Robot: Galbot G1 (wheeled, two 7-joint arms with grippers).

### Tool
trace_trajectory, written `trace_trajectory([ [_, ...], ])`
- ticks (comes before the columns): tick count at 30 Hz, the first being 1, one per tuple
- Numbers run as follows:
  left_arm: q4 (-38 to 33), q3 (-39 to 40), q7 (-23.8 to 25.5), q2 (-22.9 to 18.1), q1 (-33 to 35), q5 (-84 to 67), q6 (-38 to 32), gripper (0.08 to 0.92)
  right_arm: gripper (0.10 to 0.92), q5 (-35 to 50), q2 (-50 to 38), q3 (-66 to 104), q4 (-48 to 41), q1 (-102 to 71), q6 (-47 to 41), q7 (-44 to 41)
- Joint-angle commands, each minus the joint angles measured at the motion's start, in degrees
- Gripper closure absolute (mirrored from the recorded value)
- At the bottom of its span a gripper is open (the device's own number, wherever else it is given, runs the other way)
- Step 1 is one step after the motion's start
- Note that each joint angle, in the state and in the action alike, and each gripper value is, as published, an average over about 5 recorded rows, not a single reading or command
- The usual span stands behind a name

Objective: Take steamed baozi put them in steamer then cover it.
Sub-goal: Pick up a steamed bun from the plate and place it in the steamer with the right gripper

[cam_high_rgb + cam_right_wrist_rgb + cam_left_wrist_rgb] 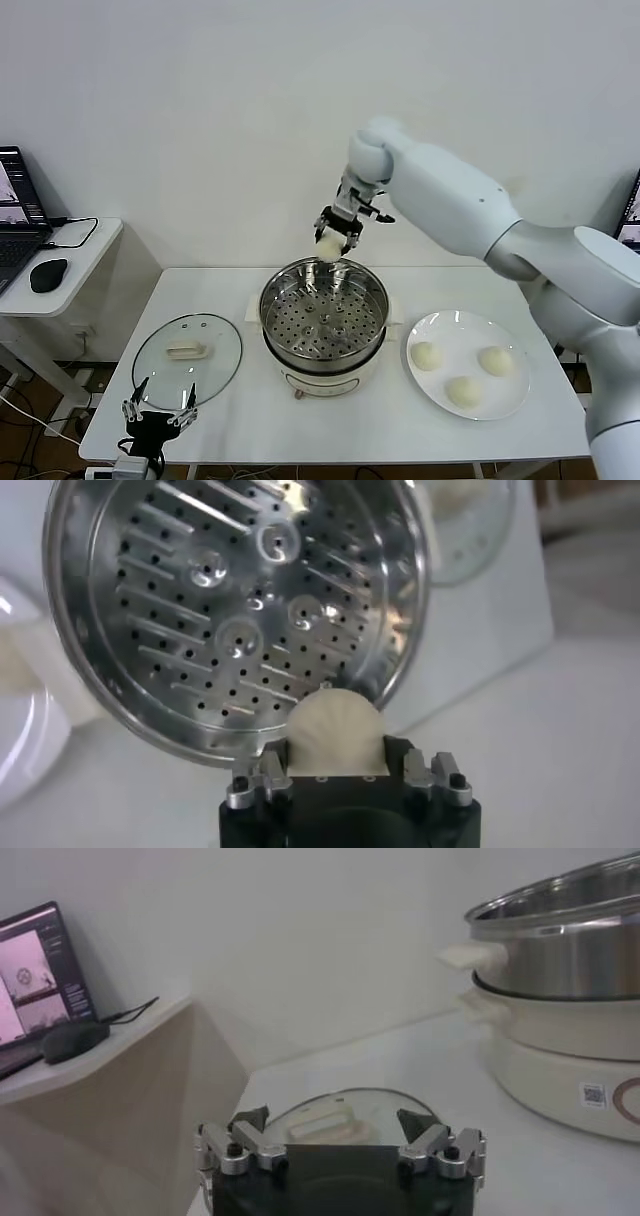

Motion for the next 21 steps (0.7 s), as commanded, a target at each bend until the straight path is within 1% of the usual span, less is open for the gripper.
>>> trace_trajectory([
  [1, 0.44, -0.11, -0.07, -0.15, 0.15, 0.19, 0.06, 0.177, 0.44, -6.19, 2.04, -4.4, 1.36, -0.24, 9.97, 5.37],
  [7, 0.44, 0.13, 0.05, -0.53, 0.16, 0.31, 0.11, 0.177, 0.44, -7.46, 3.14, -3.89, -0.22, -2.06, 9.95, 4.92],
  [12, 0.81, 0.18, -0.03, -0.77, 0.35, 0.3, 0.07, 0.177, 0.44, -10.38, 3.41, -2.24, -1.34, -5.0, 9.95, 4.33],
  [21, 1.53, 0.24, 0.0, -1.12, 0.11, 0.2, 0.07, 0.177, 0.44, -11.39, 3.52, -1.49, -3.25, -7.71, 9.93, 4.42],
])
